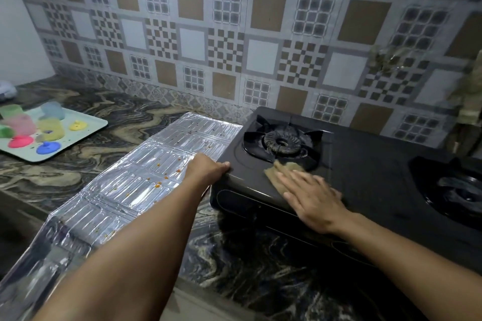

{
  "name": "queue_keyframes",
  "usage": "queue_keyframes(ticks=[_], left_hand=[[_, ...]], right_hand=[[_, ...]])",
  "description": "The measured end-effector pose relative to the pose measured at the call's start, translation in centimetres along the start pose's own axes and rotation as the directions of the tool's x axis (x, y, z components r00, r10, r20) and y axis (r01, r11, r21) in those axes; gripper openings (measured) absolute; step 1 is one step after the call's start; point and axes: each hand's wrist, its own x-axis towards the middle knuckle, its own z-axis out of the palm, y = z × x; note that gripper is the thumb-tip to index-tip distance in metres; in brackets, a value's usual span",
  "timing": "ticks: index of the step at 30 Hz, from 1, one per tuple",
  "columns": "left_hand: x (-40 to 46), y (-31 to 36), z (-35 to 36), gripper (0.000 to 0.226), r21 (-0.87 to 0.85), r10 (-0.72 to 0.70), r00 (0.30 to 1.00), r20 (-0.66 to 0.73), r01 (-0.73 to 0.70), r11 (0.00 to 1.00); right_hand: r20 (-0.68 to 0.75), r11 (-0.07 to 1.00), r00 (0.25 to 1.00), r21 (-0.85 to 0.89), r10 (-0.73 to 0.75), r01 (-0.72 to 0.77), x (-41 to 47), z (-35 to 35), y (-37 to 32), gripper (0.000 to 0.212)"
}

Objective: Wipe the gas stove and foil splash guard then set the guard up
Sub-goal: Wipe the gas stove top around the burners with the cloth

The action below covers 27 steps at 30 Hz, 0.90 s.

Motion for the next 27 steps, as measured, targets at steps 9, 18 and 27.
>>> queue_keyframes(ticks=[9,18,27], left_hand=[[0.7,-0.5,-0.7,0.039,-0.09,-0.062,0.993,0.097,0.07,0.993],[1.0,0.5,-1.9,0.038,-0.017,-0.125,0.949,0.289,0.136,0.991],[3.7,3.7,-3.0,0.043,0.317,-0.158,0.905,0.396,0.027,0.948]], right_hand=[[0.063,0.98,0.979,-0.039,-0.192,0.194,10.5,-1.5,-6.1,0.056],[0.195,0.952,0.978,-0.277,-0.075,0.129,19.0,-3.8,-8.1,0.061],[0.348,0.927,0.923,-0.374,0.166,-0.025,26.7,-4.6,-7.4,0.05]])
